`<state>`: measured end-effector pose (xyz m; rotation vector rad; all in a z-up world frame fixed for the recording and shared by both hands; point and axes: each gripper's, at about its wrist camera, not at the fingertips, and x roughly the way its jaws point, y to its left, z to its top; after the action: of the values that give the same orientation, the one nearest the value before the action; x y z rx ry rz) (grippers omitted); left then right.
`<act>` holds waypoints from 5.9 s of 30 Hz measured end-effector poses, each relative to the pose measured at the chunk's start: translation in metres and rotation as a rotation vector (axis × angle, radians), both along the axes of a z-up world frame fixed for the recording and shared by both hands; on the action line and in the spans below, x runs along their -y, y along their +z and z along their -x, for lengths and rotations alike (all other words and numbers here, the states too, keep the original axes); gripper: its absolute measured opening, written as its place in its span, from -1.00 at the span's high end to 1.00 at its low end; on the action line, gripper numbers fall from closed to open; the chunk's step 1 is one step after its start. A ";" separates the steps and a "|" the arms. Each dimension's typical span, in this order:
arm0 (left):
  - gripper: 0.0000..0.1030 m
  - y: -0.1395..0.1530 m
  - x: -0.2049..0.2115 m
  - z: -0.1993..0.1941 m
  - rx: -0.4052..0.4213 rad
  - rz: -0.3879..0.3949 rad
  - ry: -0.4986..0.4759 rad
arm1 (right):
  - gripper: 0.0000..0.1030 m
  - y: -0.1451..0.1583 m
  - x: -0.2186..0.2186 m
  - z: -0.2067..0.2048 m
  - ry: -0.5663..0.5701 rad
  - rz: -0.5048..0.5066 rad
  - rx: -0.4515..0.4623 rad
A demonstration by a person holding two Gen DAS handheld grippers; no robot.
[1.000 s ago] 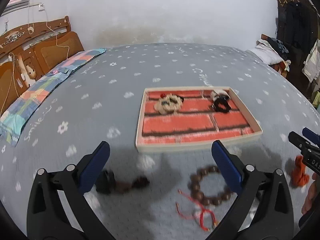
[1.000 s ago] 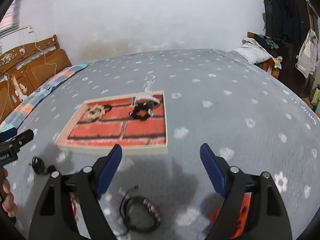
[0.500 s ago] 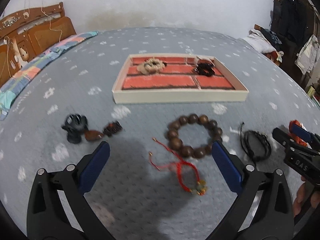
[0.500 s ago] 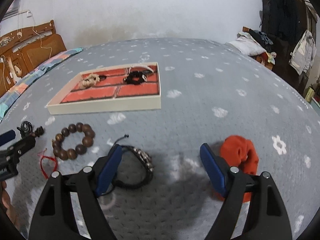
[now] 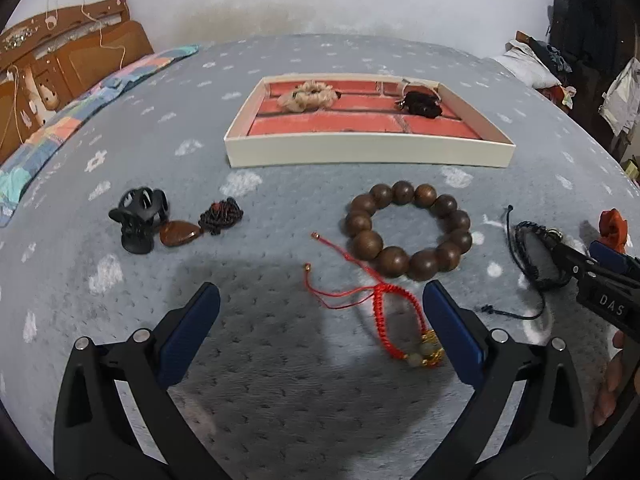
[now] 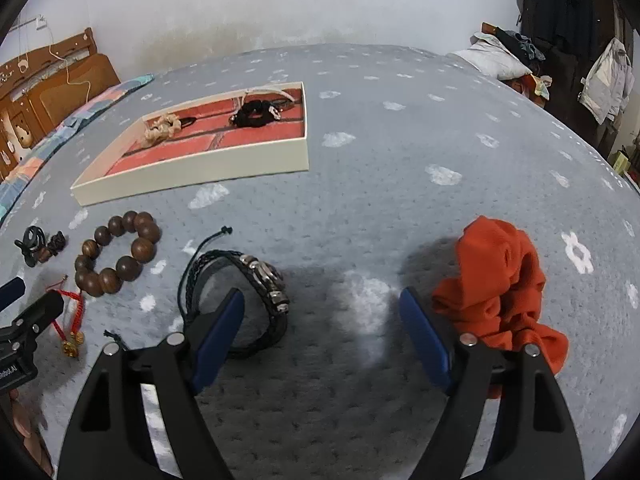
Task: Organize jewelry
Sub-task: 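Move both open tools back toward the remaining jewelry, then grasp the red string bracelet with left tool while right tool grasps black leather bracelet, then carry red bracelet and leather bracelet with both tools over the tray, then open both tools to drop both bracelets into the tray, then move both open tools back toward the remaining items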
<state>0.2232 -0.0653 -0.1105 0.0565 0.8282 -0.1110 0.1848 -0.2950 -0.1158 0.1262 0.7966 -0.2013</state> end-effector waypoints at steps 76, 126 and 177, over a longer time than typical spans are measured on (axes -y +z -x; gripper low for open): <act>0.93 0.097 0.002 -0.121 0.123 0.077 -0.088 | 0.76 0.079 -0.026 -0.110 0.087 0.030 0.142; -0.84 0.047 0.012 -0.215 0.067 -0.027 0.016 | 0.03 0.048 -0.013 -0.210 0.060 -0.020 0.078; -0.91 0.000 -0.160 -0.071 0.015 -0.008 0.158 | -0.13 0.008 -0.089 -0.079 0.021 -0.008 -0.039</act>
<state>0.2939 0.0943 -0.1106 -0.0008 0.8153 0.0410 0.2639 -0.2059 -0.1079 0.1219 0.8370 -0.1811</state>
